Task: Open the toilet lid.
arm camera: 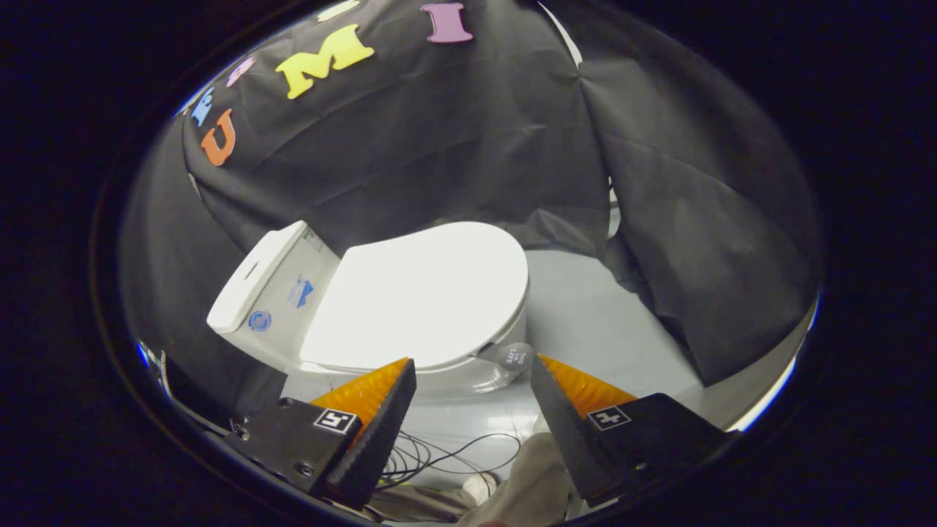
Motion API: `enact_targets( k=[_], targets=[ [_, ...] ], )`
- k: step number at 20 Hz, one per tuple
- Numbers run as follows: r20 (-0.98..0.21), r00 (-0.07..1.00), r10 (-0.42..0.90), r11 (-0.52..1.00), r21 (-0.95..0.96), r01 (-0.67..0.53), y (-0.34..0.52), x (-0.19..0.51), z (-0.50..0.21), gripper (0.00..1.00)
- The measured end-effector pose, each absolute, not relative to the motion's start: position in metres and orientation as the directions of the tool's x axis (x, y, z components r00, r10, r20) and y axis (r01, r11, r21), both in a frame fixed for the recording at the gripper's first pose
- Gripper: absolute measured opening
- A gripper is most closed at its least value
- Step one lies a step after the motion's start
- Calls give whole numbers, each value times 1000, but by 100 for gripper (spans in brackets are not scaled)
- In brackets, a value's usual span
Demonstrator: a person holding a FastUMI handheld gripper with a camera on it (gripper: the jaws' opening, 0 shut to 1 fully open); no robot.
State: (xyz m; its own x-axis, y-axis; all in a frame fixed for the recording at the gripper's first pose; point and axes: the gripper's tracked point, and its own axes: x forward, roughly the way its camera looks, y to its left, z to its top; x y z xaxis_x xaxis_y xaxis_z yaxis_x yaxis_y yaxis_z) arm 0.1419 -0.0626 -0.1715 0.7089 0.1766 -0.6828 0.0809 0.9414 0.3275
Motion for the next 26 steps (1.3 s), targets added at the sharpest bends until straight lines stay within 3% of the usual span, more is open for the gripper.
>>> enact_targets(
  k=[7,15,21,26],
  targets=[
    [-784,592,188,906,371,204,-84,175,-225,99],
    [-801,559,213,838,444,317,-88,192,-265,96],
    [-791,562,242,791,496,358,-95,206,-280,83],
    [-743,577,338,743,587,321,-80,213,-284,72]
  ],
)
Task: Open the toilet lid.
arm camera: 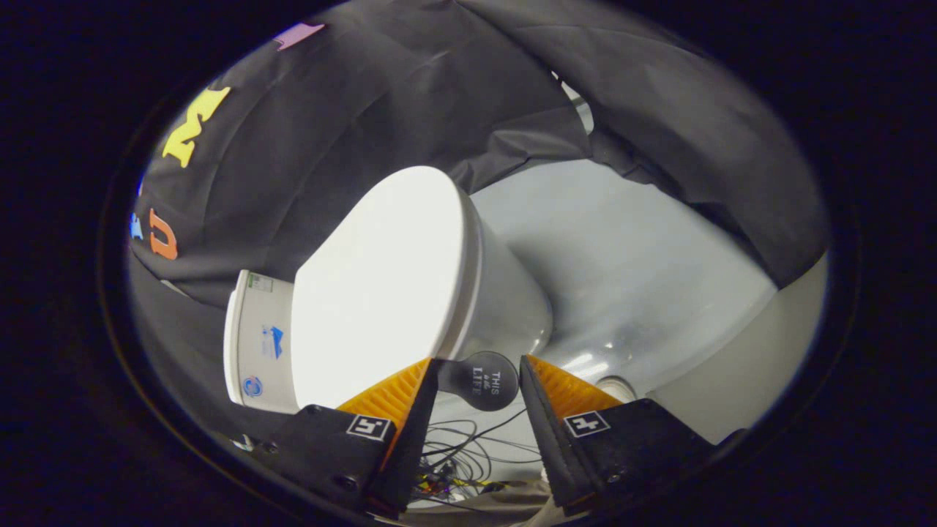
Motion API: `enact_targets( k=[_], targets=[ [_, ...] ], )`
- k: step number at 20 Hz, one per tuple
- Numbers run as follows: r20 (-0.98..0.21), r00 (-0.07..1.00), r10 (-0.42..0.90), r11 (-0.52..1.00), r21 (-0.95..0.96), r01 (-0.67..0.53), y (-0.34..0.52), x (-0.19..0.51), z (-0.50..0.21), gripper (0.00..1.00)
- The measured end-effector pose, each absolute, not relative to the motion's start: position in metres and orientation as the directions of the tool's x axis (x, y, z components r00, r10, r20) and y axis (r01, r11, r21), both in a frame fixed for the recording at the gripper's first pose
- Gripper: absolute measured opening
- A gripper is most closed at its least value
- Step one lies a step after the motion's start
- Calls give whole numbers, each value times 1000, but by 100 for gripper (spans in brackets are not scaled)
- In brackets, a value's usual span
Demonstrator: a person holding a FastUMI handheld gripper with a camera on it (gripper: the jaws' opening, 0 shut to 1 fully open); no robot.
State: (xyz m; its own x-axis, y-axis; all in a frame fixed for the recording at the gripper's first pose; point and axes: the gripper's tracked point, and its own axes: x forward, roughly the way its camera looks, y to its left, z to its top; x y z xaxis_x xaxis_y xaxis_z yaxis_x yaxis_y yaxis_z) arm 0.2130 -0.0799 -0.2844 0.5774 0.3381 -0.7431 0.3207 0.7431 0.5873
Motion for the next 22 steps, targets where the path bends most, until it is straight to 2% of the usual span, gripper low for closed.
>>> enact_targets(
  k=[5,12,14,18,22],
  targets=[
    [-728,576,372,722,617,314,-79,213,-294,59],
    [-689,623,370,634,677,373,-87,217,-282,32],
    [-665,643,380,600,706,375,-88,218,-280,27],
    [-660,644,386,597,711,371,-85,219,-278,20],
    [-626,667,404,578,740,344,-85,222,-261,18]
  ],
)
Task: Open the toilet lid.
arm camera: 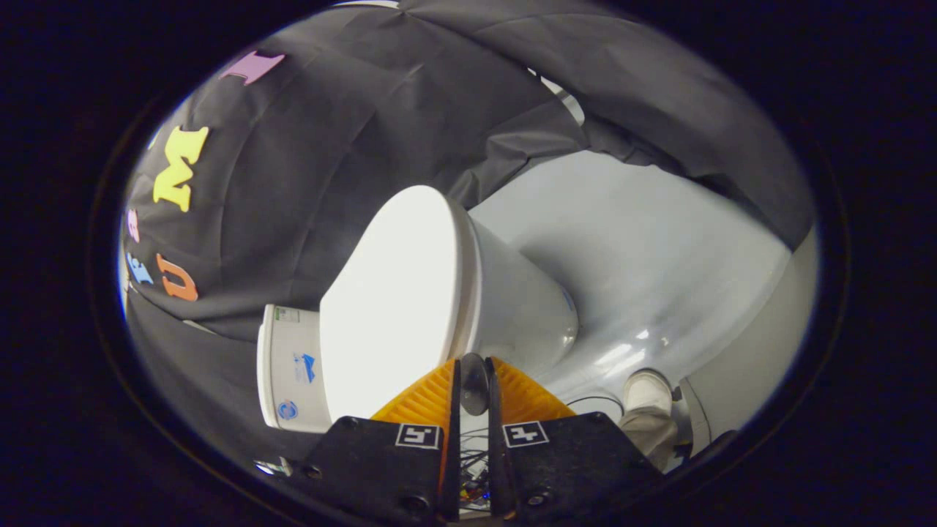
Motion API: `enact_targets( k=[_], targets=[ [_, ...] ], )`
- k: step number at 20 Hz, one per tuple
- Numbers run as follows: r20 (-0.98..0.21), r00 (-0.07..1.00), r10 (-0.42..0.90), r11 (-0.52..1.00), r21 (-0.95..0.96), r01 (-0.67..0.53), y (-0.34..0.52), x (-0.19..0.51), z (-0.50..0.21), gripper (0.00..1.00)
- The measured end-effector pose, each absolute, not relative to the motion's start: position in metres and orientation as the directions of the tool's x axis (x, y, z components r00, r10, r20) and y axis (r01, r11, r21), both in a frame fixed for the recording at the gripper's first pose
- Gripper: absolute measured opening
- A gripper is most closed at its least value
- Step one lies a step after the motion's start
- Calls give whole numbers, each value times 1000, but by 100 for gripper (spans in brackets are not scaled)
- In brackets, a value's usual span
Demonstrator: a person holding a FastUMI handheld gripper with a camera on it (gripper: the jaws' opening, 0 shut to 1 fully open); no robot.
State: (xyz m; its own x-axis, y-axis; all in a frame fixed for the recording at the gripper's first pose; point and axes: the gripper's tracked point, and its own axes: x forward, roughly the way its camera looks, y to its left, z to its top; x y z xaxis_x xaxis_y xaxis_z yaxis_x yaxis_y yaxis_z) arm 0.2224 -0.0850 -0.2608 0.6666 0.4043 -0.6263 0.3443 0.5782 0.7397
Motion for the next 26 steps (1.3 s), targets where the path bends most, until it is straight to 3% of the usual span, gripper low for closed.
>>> enact_targets(
  k=[17,26],
  targets=[
    [-513,728,455,520,817,251,-75,222,-201,18],
    [-480,743,466,572,804,160,-59,214,-154,18]
  ],
)
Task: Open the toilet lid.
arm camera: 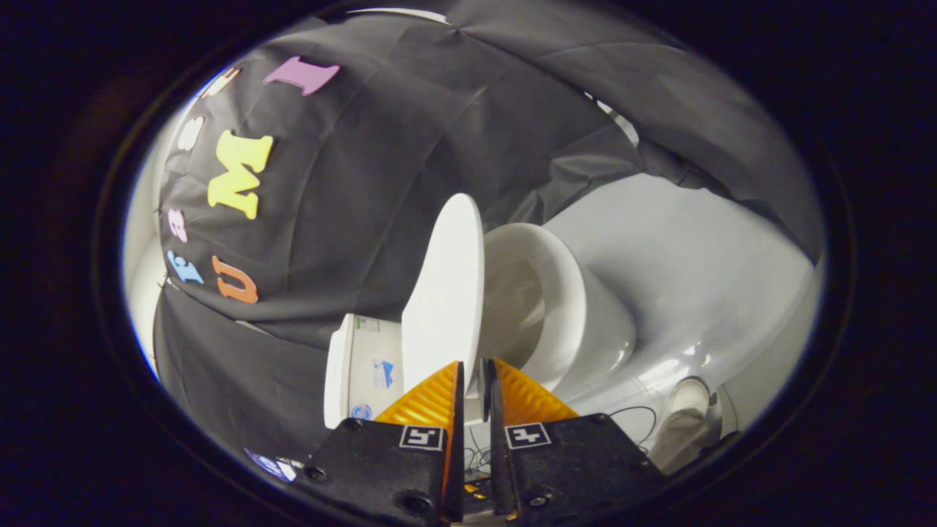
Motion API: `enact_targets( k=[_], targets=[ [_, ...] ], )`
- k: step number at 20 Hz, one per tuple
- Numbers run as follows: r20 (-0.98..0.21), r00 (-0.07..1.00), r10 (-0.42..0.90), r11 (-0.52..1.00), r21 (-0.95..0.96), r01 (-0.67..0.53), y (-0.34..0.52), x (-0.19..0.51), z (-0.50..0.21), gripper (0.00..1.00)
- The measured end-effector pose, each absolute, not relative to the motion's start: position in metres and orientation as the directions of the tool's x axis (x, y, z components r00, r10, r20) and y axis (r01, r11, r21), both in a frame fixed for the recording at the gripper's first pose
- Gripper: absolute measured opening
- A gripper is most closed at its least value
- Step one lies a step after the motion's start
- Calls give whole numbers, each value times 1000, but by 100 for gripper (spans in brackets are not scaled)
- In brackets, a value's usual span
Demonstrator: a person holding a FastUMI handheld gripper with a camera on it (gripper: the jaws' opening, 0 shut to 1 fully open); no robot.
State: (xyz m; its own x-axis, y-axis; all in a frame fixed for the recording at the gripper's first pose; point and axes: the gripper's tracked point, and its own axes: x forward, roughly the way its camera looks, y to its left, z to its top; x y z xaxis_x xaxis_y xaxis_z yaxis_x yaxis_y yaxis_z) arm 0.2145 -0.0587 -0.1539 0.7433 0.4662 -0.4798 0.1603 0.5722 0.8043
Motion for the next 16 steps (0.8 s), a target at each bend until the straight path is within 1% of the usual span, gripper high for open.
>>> enact_targets(
  k=[4,13,16],
  targets=[
    [-481,751,453,612,780,130,-52,215,-137,18],
    [-432,783,448,633,771,63,-33,210,-94,9],
    [-405,788,464,650,760,9,-22,208,-75,8]
  ],
)
